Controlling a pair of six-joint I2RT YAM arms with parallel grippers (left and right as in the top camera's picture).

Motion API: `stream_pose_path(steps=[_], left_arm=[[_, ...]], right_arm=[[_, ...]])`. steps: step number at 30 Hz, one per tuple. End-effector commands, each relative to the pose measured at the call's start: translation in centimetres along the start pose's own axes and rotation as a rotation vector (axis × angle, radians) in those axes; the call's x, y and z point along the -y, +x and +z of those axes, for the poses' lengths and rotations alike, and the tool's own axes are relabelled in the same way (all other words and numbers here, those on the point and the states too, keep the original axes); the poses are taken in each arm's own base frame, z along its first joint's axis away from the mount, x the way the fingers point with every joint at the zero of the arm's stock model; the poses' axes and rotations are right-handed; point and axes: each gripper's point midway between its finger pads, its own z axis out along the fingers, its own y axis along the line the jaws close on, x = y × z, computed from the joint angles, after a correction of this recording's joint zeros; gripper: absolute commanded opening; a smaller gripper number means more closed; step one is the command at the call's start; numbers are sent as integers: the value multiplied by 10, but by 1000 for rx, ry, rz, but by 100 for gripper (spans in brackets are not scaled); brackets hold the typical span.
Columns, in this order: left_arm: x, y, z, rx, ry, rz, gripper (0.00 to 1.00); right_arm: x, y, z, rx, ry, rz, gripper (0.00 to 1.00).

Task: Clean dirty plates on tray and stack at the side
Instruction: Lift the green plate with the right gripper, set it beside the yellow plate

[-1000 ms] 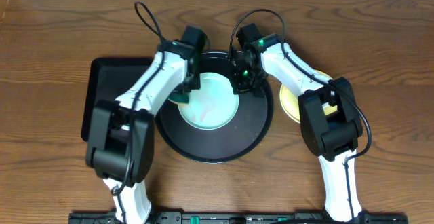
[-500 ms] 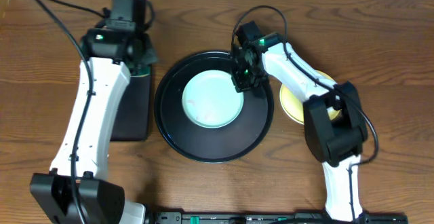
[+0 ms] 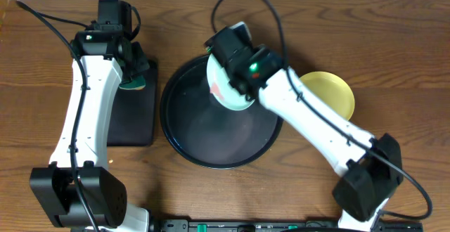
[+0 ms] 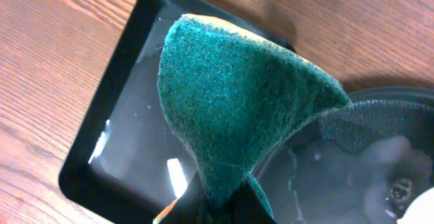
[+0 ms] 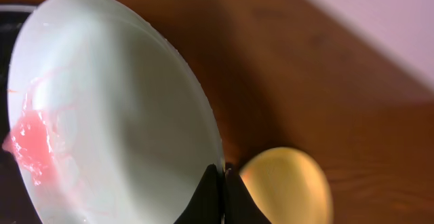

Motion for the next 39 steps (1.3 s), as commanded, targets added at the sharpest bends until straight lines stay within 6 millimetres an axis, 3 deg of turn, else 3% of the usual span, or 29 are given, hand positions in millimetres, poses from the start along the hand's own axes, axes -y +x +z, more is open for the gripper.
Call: stream_pose_path(steps=[1,12,15,25,35,39], left_arm=[[0,2,2,-11,4,-17,7],[0,2,2,-11,4,-17,7],[0,2,2,-11,4,-17,7],[0,2,2,-11,4,-17,7],[0,2,2,-11,4,-17,7],[0,2,2,-10,4,-17,8]], right_arm=[[42,-22,-44,140,265,21,1],[62,-37,-113,317,640,-5,1],[57,-37,-119,333,643,-12,1],[53,-37,-122,342,641,-16,1],[43,-36,-109,313,546,-23,1],[32,-32,-92,271,431,-26,1]])
